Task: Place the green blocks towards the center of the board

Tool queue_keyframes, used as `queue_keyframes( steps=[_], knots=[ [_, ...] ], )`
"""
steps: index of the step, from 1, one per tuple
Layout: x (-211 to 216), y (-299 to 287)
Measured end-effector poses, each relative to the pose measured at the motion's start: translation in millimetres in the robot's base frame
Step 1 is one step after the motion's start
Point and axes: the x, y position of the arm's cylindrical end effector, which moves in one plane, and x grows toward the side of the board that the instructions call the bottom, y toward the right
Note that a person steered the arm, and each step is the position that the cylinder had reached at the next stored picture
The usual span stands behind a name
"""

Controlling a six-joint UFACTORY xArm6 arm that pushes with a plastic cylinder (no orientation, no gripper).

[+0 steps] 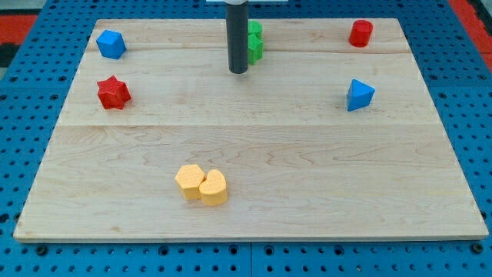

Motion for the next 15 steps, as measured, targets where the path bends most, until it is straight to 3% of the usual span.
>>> queue_keyframes(
  steps=[1, 3, 7, 14, 15],
  knots=[
    [-17, -54],
    [-131, -82],
    [-130, 4],
    [-124, 48],
    [-103, 48]
  ],
)
